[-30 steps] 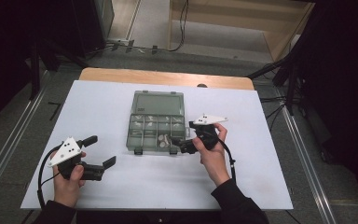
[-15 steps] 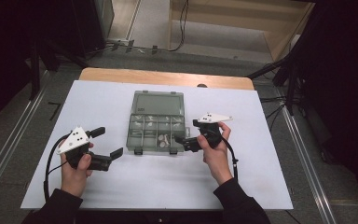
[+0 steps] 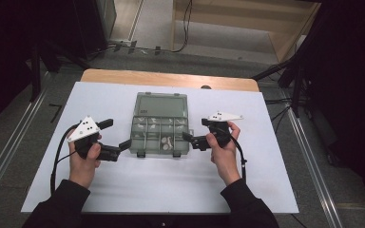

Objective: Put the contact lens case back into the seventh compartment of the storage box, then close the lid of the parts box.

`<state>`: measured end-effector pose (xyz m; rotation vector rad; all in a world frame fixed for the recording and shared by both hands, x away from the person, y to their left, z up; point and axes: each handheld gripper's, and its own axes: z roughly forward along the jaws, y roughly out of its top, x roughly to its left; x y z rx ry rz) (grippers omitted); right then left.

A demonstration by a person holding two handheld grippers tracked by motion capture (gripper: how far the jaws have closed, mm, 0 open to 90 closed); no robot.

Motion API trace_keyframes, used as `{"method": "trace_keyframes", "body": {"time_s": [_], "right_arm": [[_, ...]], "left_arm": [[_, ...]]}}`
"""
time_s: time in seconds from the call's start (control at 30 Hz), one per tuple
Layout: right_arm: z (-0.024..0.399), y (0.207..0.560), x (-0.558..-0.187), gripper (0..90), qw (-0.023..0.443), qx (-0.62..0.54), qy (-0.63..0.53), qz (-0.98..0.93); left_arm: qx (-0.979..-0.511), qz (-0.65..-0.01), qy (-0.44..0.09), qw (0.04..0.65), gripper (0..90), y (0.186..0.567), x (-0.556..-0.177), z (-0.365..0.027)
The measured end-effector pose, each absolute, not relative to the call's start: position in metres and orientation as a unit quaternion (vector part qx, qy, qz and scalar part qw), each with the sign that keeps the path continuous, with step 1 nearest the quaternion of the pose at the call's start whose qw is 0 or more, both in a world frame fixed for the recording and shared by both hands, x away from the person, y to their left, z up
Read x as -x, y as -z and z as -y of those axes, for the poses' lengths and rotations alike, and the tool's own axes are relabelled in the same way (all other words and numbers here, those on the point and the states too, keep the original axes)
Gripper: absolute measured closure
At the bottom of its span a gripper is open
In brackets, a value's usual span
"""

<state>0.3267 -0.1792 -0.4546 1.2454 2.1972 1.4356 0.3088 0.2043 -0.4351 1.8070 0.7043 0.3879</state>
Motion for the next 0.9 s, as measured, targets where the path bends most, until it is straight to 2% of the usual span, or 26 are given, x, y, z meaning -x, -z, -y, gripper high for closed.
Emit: {"method": "trace_keyframes", "body": {"time_s": [0.9], "right_arm": [[0.179,0.455,-0.345,0.0,0.12,-0.439,-0.487,-0.746]], "left_arm": [[-0.769,-0.316,-0.144,0.537,0.0,0.442,-0.353,-0.19]]}}
